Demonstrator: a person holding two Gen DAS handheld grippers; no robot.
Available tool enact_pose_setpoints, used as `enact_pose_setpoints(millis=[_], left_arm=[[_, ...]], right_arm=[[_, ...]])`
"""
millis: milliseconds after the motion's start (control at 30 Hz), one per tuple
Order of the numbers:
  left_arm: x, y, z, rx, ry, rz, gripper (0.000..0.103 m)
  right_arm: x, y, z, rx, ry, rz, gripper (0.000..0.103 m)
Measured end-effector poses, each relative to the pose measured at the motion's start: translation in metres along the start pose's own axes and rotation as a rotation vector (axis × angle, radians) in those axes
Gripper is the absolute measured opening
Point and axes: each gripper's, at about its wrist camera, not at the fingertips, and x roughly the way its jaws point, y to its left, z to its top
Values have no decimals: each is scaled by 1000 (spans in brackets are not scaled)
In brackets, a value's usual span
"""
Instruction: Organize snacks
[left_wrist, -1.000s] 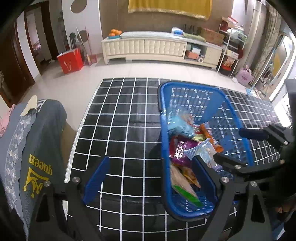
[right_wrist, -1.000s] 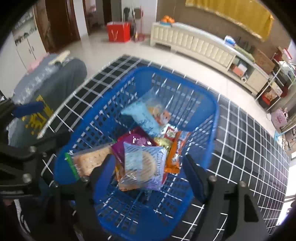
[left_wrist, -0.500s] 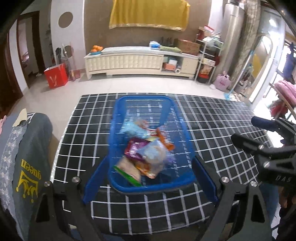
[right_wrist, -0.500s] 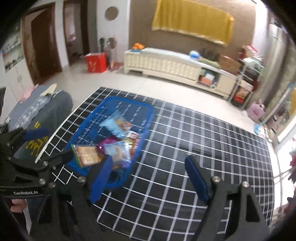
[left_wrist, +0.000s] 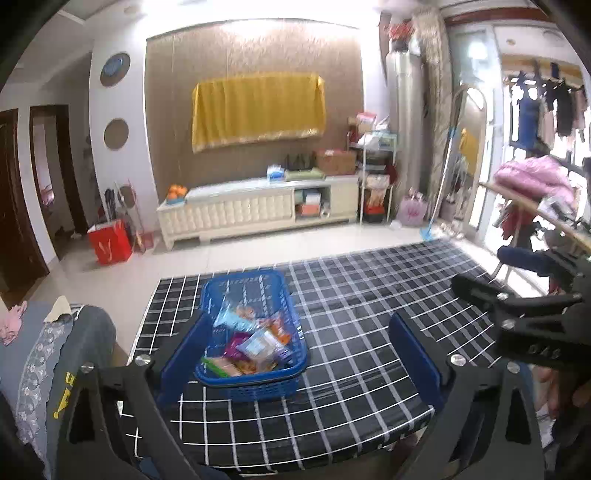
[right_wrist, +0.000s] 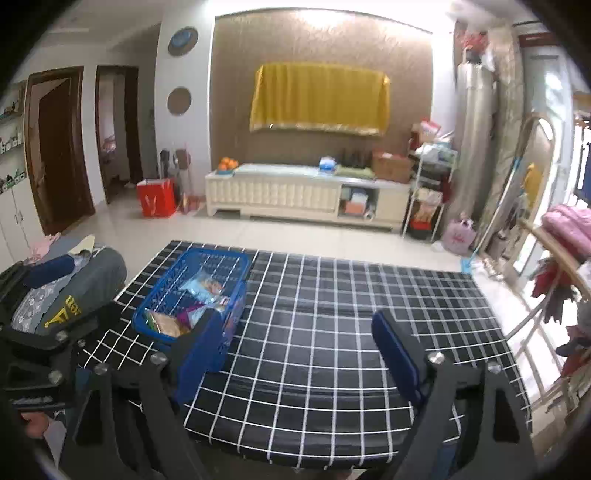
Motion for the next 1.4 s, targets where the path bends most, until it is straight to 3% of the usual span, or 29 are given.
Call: enact_pose_setpoints(millis=[67, 133, 367, 967, 1400], left_arm=[[-16, -6, 0, -5, -30, 1, 102], [-29, -13, -2, -7, -57, 14, 102], [-66, -25, -14, -26, -124, 50, 102], [-94, -34, -32, -30, -142, 96, 102], [-92, -32, -39, -27, -134, 66, 102]], right_arm=[[-18, -1, -3, 0, -46, -19, 92], [-34, -2, -6, -3, -88, -39, 102], [-76, 1, -20, -23, -208, -94, 103], [-94, -1, -35, 31, -206, -27, 103], [-93, 5, -41, 32, -178, -20, 103]])
